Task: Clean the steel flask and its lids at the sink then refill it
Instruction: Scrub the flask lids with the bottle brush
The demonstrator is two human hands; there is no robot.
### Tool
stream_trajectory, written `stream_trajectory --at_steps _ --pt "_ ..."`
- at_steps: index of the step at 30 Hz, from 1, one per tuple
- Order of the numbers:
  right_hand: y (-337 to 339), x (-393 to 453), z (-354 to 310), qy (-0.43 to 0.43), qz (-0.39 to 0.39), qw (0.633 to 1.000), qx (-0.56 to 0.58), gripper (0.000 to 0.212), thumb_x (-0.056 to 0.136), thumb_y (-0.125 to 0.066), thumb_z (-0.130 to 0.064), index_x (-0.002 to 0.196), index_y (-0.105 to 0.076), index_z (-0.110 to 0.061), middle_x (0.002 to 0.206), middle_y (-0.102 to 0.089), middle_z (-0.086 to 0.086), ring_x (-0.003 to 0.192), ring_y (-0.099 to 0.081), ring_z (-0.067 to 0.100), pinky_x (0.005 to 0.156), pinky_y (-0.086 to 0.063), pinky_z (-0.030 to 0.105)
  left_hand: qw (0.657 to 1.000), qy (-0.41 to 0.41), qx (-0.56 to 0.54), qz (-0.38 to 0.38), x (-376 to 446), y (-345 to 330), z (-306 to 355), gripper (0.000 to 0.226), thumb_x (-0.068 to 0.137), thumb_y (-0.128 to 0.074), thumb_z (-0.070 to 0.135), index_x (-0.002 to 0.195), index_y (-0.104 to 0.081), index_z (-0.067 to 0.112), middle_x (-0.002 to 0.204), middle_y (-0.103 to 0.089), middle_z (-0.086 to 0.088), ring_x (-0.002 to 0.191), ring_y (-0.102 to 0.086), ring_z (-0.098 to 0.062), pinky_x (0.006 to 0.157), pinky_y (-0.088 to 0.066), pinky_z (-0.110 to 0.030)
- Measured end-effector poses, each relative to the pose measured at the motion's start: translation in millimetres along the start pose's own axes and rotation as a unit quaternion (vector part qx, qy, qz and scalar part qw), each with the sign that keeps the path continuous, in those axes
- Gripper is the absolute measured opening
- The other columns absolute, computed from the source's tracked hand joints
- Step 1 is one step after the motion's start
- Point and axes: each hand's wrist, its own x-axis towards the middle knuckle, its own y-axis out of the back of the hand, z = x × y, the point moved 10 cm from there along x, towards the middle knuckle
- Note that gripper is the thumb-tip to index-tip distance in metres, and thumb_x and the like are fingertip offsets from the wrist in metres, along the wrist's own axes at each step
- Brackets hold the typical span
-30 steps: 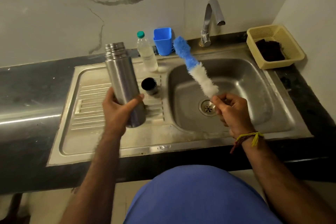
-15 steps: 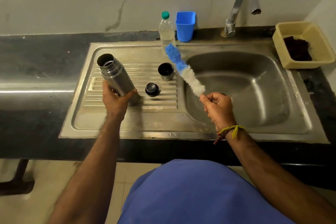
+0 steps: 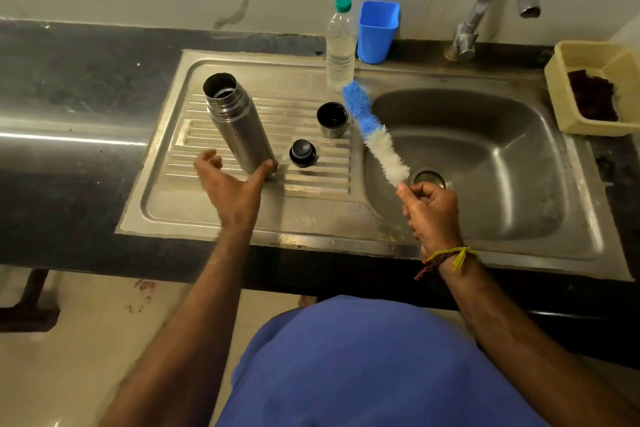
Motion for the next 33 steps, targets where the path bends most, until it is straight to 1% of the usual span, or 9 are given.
stream_trajectory --at_steps 2,4,7,10,15,18,22,26,33 --pt "1 0 2 -0.002 0.003 1.000 0.005 0.026 0.093 -0.070 -0.020 0.074 -0.066 -0.003 0.051 -0.052 0.000 0.033 -0.040 0.001 0.035 -0.031 0.012 0.997 -0.055 0.020 0.048 -27 9 14 0.071 0.071 -0.091 0.040 0.120 -0.051 0.009 0.114 -0.055 -0.005 0.102 -0.054 -0.020 0.089 -0.051 -0.043" --pt "1 0 3 -0.003 0.005 1.000 0.007 0.026 0.093 -0.070 -0.020 0.073 -0.066 -0.004 0.051 -0.053 0.000 0.033 -0.040 0.001 0.035 -0.031 0.012 0.992 -0.119 0.040 -0.025 -49 -13 34 0.054 0.079 -0.087 0.033 0.117 -0.057 0.009 0.112 -0.061 -0.004 0.100 -0.057 -0.018 0.086 -0.053 -0.045" --pt "2 -1 4 0.000 0.003 1.000 0.011 0.026 0.093 -0.070 -0.020 0.073 -0.066 -0.004 0.051 -0.053 -0.001 0.033 -0.040 0.001 0.036 -0.031 0.013 0.972 -0.158 0.075 -0.156 -59 -64 51 0.068 0.081 -0.085 0.031 0.137 -0.052 0.012 0.137 -0.058 -0.008 0.124 -0.055 -0.020 0.108 -0.046 -0.035" --pt "5 -1 5 0.008 -0.001 1.000 0.011 0.026 0.093 -0.070 -0.021 0.073 -0.066 -0.005 0.050 -0.052 -0.003 0.034 -0.040 0.002 0.036 -0.032 0.013 0.971 -0.097 0.116 -0.186 -43 -102 40 0.085 0.075 -0.090 0.031 0.142 -0.043 0.009 0.141 -0.054 -0.010 0.131 -0.049 -0.024 0.115 -0.039 -0.036" --pt "32 0 5 0.022 0.027 0.999 0.007 0.024 0.091 -0.072 -0.022 0.075 -0.068 -0.005 0.050 -0.056 -0.006 0.039 -0.046 0.002 0.045 -0.039 0.021 0.981 0.003 0.082 -0.178 -22 -119 28 0.048 0.081 -0.084 0.031 0.118 -0.058 0.015 0.109 -0.067 0.000 0.100 -0.062 -0.014 0.089 -0.049 -0.028" --pt "53 -1 9 0.033 0.044 0.998 -0.007 0.017 0.090 -0.073 -0.019 0.076 -0.069 -0.010 0.053 -0.060 -0.006 0.043 -0.051 0.001 0.053 -0.046 0.026 0.978 -0.026 0.086 -0.188 -27 -126 34 0.048 0.083 -0.083 0.029 0.122 -0.060 0.014 0.113 -0.068 0.001 0.098 -0.059 -0.008 0.086 -0.045 -0.021" --pt "75 -12 3 0.079 0.056 0.994 -0.054 0.003 0.089 -0.074 -0.017 0.089 -0.073 -0.021 0.066 -0.068 -0.009 0.055 -0.061 -0.001 0.059 -0.049 0.021 0.966 -0.088 0.052 -0.237 -46 -158 67 0.055 0.071 -0.088 0.037 0.118 -0.065 0.020 0.111 -0.070 0.004 0.097 -0.068 -0.008 0.086 -0.060 -0.035" --pt "85 -16 -27 0.206 0.092 0.962 -0.156 0.009 0.089 -0.071 -0.025 0.091 -0.076 -0.018 0.076 -0.073 -0.005 0.066 -0.065 0.011 0.061 -0.054 0.030 0.947 -0.142 0.020 -0.289 -55 -205 130 0.036 0.072 -0.091 0.021 0.102 -0.071 0.015 0.090 -0.071 0.008 0.074 -0.064 0.009 0.072 -0.052 -0.016" --pt "107 -14 -40 0.270 0.136 0.924 -0.233 0.004 0.090 -0.068 -0.019 0.092 -0.072 -0.018 0.085 -0.074 0.003 0.074 -0.069 0.025 0.060 -0.055 0.039 0.953 -0.150 -0.011 -0.263 -31 -216 170 0.051 0.065 -0.095 0.018 0.111 -0.075 0.011 0.096 -0.075 0.005 0.080 -0.067 0.003 0.074 -0.054 -0.009"
